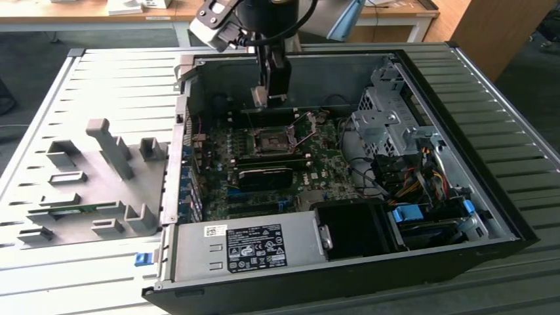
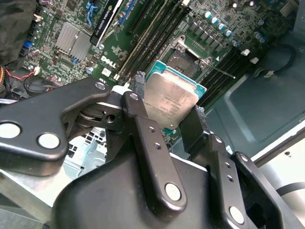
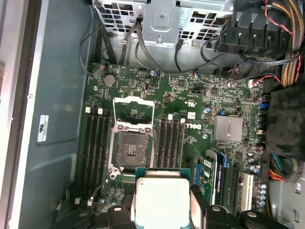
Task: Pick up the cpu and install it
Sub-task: 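Place the cpu into insertion slot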
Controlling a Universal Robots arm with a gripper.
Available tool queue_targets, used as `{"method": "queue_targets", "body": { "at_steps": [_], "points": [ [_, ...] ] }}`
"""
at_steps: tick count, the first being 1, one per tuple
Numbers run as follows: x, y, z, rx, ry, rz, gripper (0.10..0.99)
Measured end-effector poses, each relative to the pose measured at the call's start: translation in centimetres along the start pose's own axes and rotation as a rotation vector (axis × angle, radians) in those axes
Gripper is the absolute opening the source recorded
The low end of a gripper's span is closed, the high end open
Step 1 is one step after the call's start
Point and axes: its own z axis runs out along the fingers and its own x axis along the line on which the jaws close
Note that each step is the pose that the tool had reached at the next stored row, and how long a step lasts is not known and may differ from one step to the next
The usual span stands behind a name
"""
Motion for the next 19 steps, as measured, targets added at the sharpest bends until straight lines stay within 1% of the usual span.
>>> {"method": "queue_targets", "body": {
  "at_steps": [4, 10, 13, 19],
  "points": [
    [0.00, -0.01, 0.24, 0.000, 0.0001, 0.000, 0.541],
    [0.01, -0.05, 0.88, 0.000, -0.0001, 0.000, 0.541],
    [0.20, -0.02, 1.14, 0.000, -0.0001, 0.000, 0.541],
    [0.23, -0.03, 1.41, 0.000, 0.0000, 0.000, 0.541]
  ]
}}
